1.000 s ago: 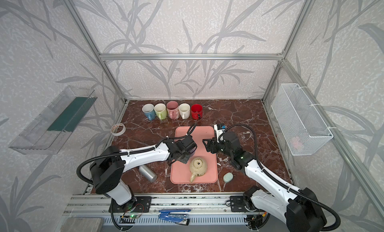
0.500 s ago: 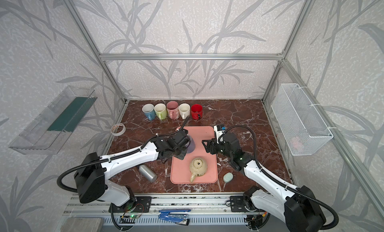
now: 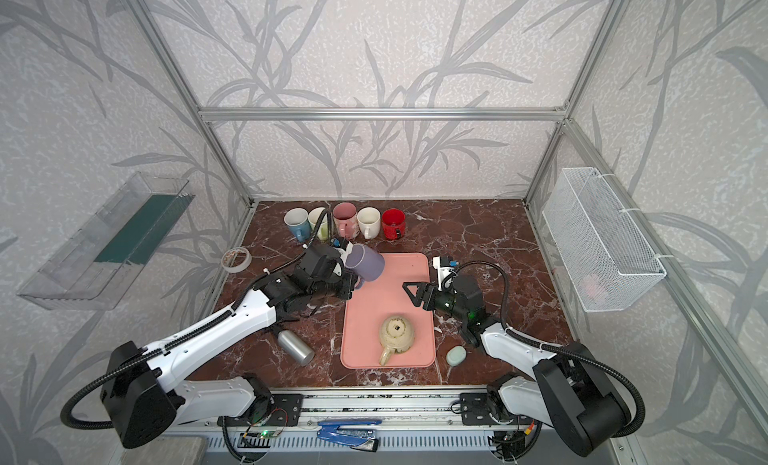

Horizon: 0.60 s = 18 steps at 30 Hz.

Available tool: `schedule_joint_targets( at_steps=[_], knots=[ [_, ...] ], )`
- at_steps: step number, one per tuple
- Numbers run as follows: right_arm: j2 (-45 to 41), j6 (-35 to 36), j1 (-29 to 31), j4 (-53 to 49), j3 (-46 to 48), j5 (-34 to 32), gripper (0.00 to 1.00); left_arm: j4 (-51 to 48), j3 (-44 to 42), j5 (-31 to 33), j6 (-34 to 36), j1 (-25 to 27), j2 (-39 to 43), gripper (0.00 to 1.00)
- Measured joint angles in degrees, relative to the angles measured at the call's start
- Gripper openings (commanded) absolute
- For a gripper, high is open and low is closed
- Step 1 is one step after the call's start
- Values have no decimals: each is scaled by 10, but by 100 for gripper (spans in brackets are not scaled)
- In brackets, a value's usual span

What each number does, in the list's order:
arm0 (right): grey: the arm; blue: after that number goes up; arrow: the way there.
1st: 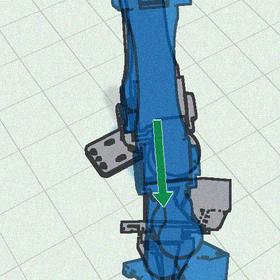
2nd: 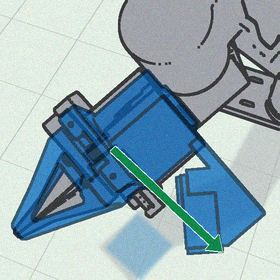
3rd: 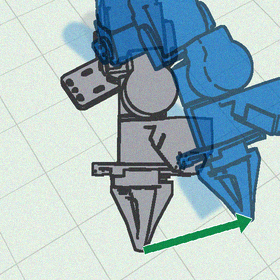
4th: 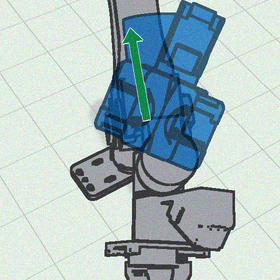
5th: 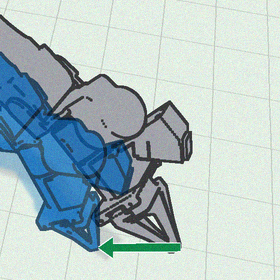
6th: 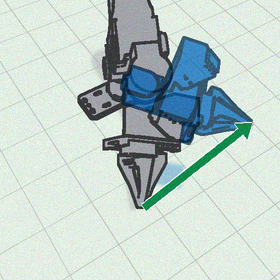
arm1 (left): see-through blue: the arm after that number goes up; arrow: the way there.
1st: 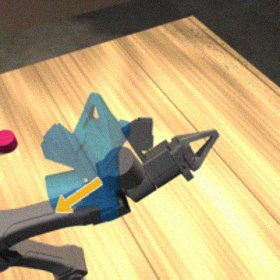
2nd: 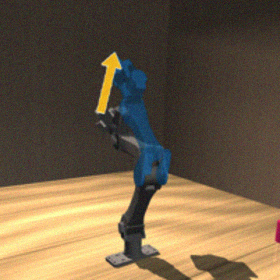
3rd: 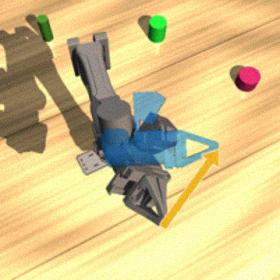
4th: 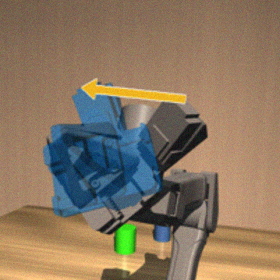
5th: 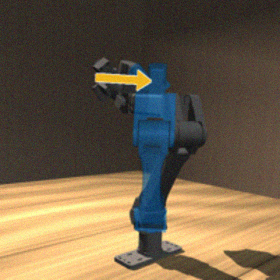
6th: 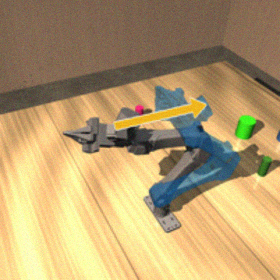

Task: Turn the mug right side up
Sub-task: 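Lift the lavender mug with the left gripper toward the right gripper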

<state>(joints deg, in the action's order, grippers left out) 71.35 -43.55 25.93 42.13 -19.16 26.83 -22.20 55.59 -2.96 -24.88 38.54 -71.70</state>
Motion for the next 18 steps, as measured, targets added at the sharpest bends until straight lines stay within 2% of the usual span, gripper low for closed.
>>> schedule_joint_targets(
  at_steps=[2,11,13,18],
  knots=[
    [16,-18,-3,52,5,18,74,25,-10,-25,-12,-10,4,0],
    [146,-123,-26,287,9,106,45,152,-26,-143,-76,-29,-2,0],
    [168,-141,-29,308,7,123,45,189,-30,-166,-92,-30,-8,0],
    [163,-156,-30,338,5,144,55,262,-45,-204,-129,-31,-29,0]
  ],
)
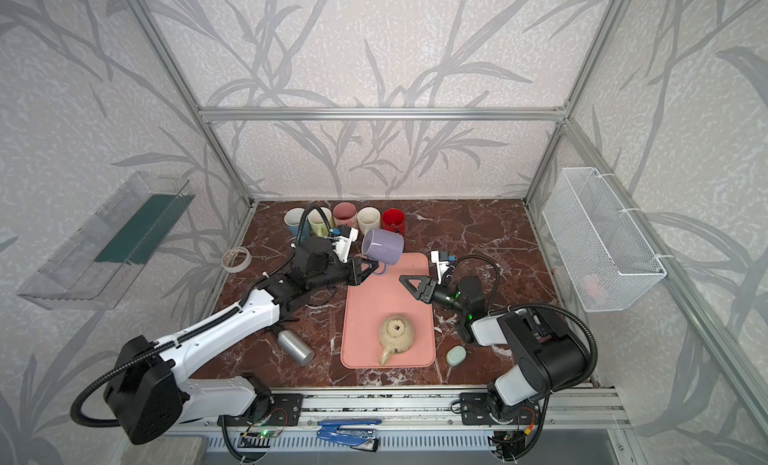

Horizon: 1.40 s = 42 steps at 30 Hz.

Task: Turn the mug right side up
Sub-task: 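Lift the lavender mug with the left gripper toward the right gripper, then grasp the lavender mug with the right gripper beside the left gripper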

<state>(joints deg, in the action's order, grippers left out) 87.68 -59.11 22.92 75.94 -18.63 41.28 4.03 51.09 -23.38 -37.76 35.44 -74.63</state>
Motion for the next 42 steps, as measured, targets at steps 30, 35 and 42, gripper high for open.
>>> schedule_joint_targets(
  at_steps=[30,35,42],
  knots=[
    [-52,-28,0,-44,-79,27,46,364,-45,-143,-203,-18,-122,0],
    [-77,-13,0,-93,-98,22,41,394,-45,-148,-213,-19,-122,0],
    [-87,3,0,-126,-115,14,45,407,-45,-157,-222,-20,-122,0]
  ],
)
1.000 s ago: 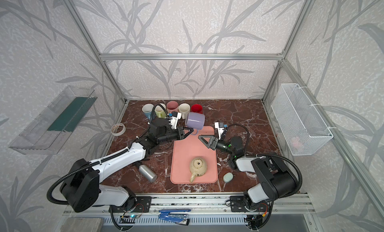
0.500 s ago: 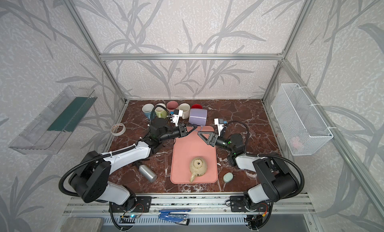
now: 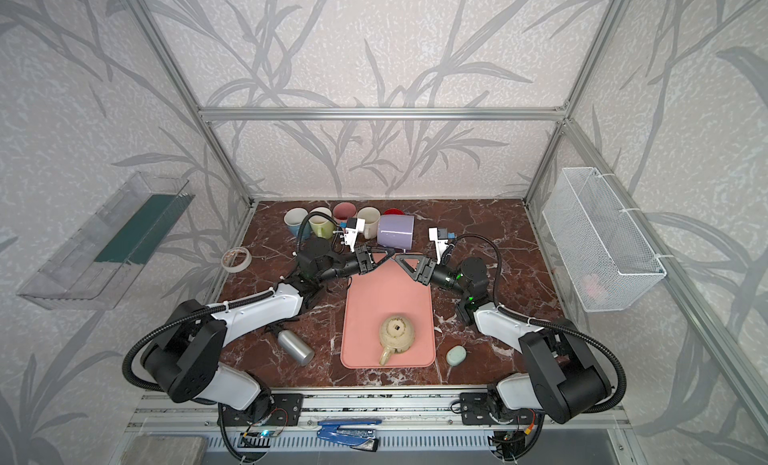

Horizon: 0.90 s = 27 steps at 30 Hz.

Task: Turn the mug right side up
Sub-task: 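Grasp the lavender mug with the right gripper beside the left gripper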

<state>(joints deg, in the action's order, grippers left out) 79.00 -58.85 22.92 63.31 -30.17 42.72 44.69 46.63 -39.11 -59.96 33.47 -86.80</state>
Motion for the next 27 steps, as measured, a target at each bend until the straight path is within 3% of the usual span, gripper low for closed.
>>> schedule_joint_targets(
  at_steps=[4,10,27],
  knots=[
    [-8,9,-3,-21,-5,-5,47,0,0,-2,-3,0,0,0],
    [-14,19,-5,-45,-21,-9,38,10,-2,-3,-7,0,2,0],
    [23,-14,-5,-6,-47,-12,26,57,-4,-3,-29,-1,-1,0]
  ],
)
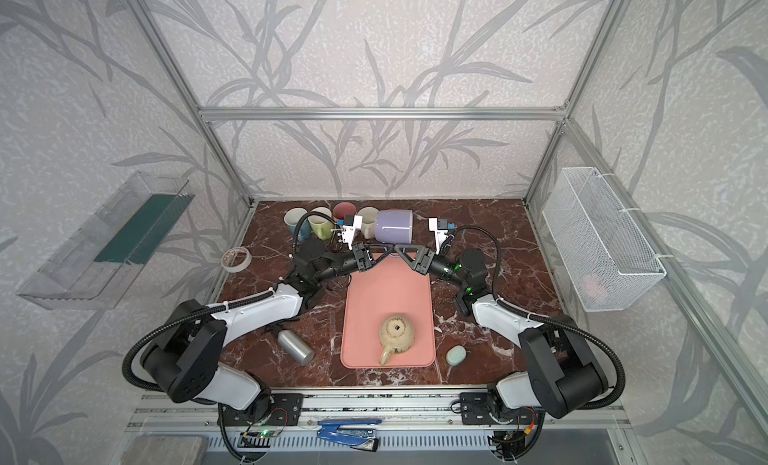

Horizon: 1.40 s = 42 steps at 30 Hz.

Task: Turn the mug right side up
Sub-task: 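Grasp the lavender mug with the right gripper beside the left gripper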

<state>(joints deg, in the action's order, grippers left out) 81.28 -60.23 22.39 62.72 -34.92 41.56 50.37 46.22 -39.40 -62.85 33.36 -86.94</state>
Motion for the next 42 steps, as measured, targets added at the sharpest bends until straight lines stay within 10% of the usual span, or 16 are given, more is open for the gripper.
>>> schedule_joint_targets(
  at_steps=[14,42],
  knots=[
    [14,-17,0,17,-1,0,0,44,-6,4,-15,-1,-23,1],
    [-2,11,-4,-61,0,-12,0,24,-33,3,9,-21,6,63]
  ],
)
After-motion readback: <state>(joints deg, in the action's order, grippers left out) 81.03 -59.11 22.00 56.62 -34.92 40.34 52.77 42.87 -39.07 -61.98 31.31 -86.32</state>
